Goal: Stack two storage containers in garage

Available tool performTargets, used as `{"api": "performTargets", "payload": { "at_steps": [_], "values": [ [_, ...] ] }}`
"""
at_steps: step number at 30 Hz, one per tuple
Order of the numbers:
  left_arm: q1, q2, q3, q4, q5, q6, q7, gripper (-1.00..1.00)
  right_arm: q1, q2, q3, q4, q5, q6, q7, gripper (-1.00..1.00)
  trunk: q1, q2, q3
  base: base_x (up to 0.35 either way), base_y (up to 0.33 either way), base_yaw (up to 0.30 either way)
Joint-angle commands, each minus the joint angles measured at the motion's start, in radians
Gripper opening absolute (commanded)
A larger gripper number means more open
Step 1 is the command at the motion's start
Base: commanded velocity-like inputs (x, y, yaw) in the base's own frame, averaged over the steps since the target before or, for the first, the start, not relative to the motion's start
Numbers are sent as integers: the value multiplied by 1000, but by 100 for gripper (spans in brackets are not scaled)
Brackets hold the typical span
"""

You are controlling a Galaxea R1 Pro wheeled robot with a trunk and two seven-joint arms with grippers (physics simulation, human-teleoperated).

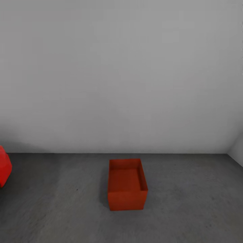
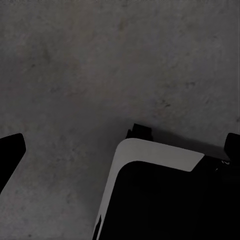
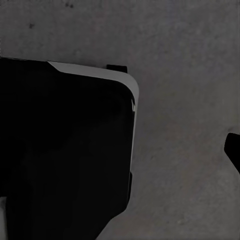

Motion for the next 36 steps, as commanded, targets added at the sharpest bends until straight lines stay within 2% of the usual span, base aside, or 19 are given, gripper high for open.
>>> {"api": "performTargets", "payload": {
  "at_steps": [1, 36],
  "values": [
    [0, 0, -8, 0, 8, -2, 2, 100, -1, 0, 8, 3, -7, -5, -1, 100, 0, -1, 0, 0, 0, 0],
    [-1, 0, -8, 0, 8, -2, 2, 100, -1, 2, 8, 3, -9, -4, -2, 100, 0, -1, 58, 0, 0, 0]
  ]
}}
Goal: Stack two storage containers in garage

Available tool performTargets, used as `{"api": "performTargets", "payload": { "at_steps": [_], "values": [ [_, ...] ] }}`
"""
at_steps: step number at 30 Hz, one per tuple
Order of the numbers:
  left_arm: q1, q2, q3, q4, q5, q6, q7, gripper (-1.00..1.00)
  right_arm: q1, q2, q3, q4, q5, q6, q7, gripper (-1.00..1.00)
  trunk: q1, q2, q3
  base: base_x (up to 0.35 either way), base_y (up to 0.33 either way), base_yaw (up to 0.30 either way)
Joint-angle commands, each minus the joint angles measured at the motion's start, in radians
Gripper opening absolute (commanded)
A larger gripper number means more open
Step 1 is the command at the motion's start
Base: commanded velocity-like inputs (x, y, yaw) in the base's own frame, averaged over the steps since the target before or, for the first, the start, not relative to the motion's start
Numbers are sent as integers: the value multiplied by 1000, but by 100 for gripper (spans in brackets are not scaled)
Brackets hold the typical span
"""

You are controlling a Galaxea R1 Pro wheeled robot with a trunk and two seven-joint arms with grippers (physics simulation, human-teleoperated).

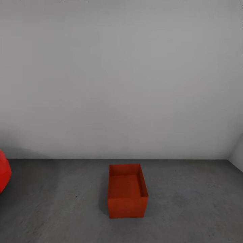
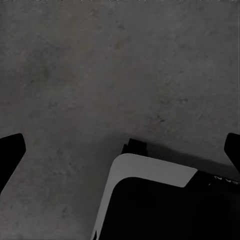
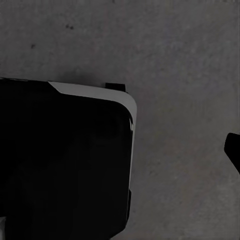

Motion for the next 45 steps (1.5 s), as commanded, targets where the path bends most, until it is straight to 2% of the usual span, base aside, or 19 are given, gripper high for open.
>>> {"api": "performTargets", "payload": {
  "at_steps": [1, 45],
  "values": [
    [-1, 0, -8, 0, 8, -2, 2, 100, -1, 1, 8, 3, -7, -5, -1, 100, 0, -1, 0, 0, 0, 0],
    [0, 0, -8, 0, 8, -2, 2, 100, -1, -1, 9, 3, -6, -4, 0, 100, 0, -1, 72, 0, 0, 0]
  ]
}}
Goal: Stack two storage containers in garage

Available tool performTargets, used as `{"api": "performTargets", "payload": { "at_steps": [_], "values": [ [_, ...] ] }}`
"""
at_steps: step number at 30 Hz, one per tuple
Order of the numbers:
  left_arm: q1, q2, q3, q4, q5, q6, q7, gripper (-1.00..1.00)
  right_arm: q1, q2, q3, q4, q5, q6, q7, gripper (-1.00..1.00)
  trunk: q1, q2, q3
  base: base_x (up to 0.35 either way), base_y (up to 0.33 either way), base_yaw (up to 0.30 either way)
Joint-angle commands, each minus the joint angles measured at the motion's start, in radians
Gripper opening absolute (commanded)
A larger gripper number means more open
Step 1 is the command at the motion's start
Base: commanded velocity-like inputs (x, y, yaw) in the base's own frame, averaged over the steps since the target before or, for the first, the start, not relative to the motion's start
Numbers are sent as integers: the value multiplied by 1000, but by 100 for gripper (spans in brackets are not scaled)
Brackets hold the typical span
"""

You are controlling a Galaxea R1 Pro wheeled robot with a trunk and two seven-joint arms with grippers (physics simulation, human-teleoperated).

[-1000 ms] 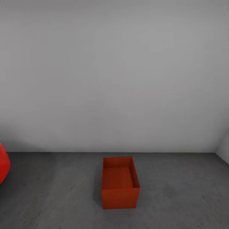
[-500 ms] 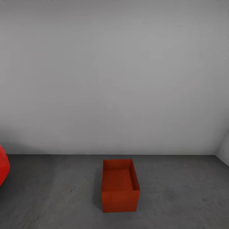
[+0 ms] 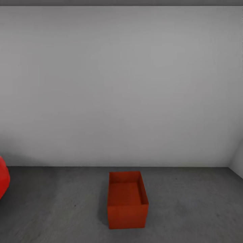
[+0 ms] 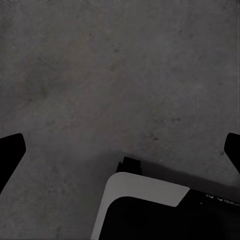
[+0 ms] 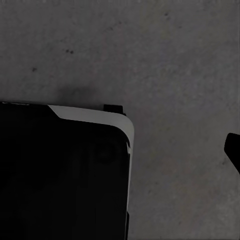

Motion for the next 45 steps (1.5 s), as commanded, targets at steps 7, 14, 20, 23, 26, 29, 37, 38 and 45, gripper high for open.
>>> {"api": "performTargets", "payload": {
  "at_steps": [7, 14, 20, 23, 26, 29, 37, 38, 45],
  "values": [
    [-1, 0, -8, 0, 8, -2, 2, 100, -1, 0, 9, 3, -7, -5, -1, 100, 0, -1, 10, 0, 0, 0],
    [-1, 0, -8, 0, 8, -2, 2, 100, -1, 0, 9, 3, -7, -5, 0, 100, 0, -1, 21, 0, 0, 0],
    [-1, 0, -8, 0, 9, -2, 2, 100, -1, 0, 8, 3, -7, -3, 0, 100, 0, -1, 31, 0, 0, 0],
    [-1, 0, -8, 0, 8, -2, 2, 100, -1, 0, 9, 3, -7, -3, 0, 100, 0, -1, 36, 0, 0, 0],
    [-1, 0, -8, 0, 8, -2, 2, 100, -1, 2, 9, 3, -6, -3, 0, 100, 0, -1, 41, 0, 0, 0],
    [-1, 0, -8, 0, 8, -2, 2, 100, -1, 3, 9, 3, -5, -2, 0, 100, 0, -1, 46, 0, 0, 0],
    [-1, 0, -8, 0, 8, -2, 2, 100, -1, -3, 7, 3, -14, -6, -7, 100, 0, -1, 59, 0, 0, 0],
    [-1, 0, -8, 0, 8, -2, 2, 100, -1, -4, 7, 3, -14, -6, -8, 100, 0, -1, 60, 0, 0, 0],
    [-1, 0, -8, 0, 8, -2, 2, 100, -1, -4, 7, 3, -15, -8, -13, 100, 0, -1, 72, 0, 0, 0]
  ]
}}
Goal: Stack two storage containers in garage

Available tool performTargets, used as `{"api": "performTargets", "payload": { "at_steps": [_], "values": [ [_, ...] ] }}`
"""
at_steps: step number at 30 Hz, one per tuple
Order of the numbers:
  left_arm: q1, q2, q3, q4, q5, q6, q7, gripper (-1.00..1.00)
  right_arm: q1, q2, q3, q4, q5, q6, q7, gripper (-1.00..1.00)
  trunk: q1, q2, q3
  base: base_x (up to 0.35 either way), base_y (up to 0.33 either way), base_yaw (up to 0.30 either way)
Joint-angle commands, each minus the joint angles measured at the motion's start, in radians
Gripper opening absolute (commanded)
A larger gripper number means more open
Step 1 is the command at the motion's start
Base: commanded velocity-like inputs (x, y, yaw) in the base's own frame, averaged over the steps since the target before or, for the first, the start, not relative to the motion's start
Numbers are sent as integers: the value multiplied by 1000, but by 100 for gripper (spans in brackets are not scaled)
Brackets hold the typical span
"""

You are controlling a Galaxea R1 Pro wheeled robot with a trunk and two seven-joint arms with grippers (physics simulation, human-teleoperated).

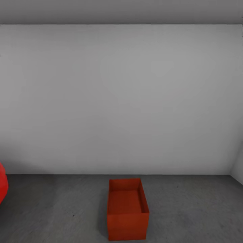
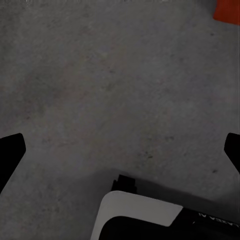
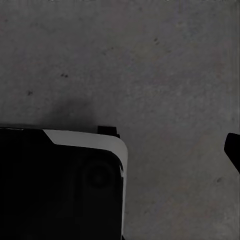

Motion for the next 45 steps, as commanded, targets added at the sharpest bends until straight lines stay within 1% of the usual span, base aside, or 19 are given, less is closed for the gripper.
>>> {"api": "performTargets", "payload": {
  "at_steps": [1, 11, 13, 15, 17, 21, 25, 45],
  "values": [
    [-1, 0, -8, 0, 8, -2, 2, 100, -1, 0, 9, 3, -7, -5, -1, 100, 0, -1, 0, 0, 0, 0],
    [0, -5, -7, 3, 14, 5, -3, 100, -1, 2, 10, 3, -3, 3, 0, 100, 0, -1, 3, 0, 0, 0],
    [8, -6, -6, 4, 16, 8, -7, 100, -1, 3, 10, 3, -2, 3, 0, 100, 0, -1, 3, 0, 0, 0],
    [35, -6, -7, 4, 16, 4, -8, 100, -1, 3, 10, 3, -1, 3, 0, 100, 0, -1, 3, 0, 0, 0],
    [75, -8, -7, 5, 15, 0, -10, 100, -1, 2, 13, 3, 2, 3, 1, 100, 0, -1, 3, 0, 0, 0],
    [112, -10, -7, 5, 14, -7, -11, 100, -1, 3, 18, 3, 6, 3, 2, 100, 0, -1, 3, 0, 0, 0],
    [120, -8, -7, 3, 14, -11, -10, 100, -1, 3, 19, 3, 6, 3, 2, 100, 0, -1, 3, 0, 0, 0],
    [122, -2, -9, -7, 6, -11, -10, 100, -2, 5, 17, 1, 1, 6, 1, 100, 0, -1, 3, 0, 0, 0]
  ]
}}
